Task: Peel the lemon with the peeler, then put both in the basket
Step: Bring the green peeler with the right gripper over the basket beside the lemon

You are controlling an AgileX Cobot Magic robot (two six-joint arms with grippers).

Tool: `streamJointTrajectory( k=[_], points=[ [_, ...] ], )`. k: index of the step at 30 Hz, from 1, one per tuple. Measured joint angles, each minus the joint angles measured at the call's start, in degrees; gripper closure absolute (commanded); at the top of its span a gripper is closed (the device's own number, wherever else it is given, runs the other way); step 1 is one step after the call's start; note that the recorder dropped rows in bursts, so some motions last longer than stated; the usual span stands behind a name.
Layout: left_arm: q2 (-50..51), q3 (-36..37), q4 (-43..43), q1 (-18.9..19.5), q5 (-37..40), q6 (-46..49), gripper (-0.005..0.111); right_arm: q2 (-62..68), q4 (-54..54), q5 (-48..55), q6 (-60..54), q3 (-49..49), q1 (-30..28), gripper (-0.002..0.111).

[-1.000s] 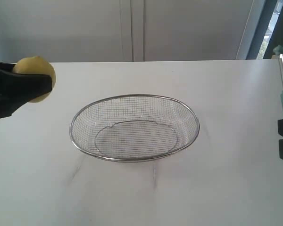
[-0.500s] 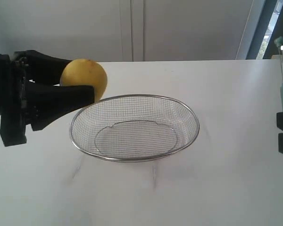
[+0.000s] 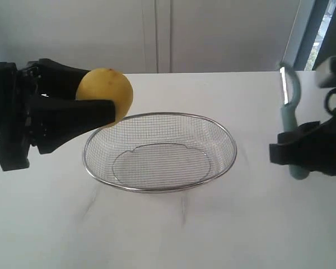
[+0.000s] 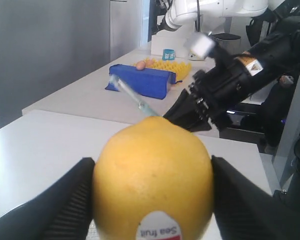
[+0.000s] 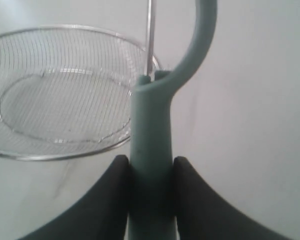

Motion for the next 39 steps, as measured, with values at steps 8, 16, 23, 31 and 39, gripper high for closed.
streamJointTrajectory(
  k=[8,16,23,31,39],
  points=[
    [0.0,0.0,0.0,0.0,-3.2,0.0,0.107,11.7,45.7,14.5,-46.8,-4.5,0.0,0.108],
    [0.0,-0.6,0.0,0.0,-8.3,0.0,0.107,20.9,60.8,19.5,-57.2,-10.5,0.1,0.108],
    [0.1,-2.7,0.1,-2.1,-17.9,0.0,0.107,30.0,62.9,20.4,-58.9,-17.5,6.0,0.108],
    [-0.2,-2.9,4.0,-13.0,-36.9,0.0,0.107,35.1,63.0,21.8,-59.1,-20.9,10.5,0.108],
    [-5.5,-2.9,4.7,-19.3,-50.6,0.0,0.107,35.2,63.0,22.0,-59.1,-20.9,10.6,0.108]
  ],
)
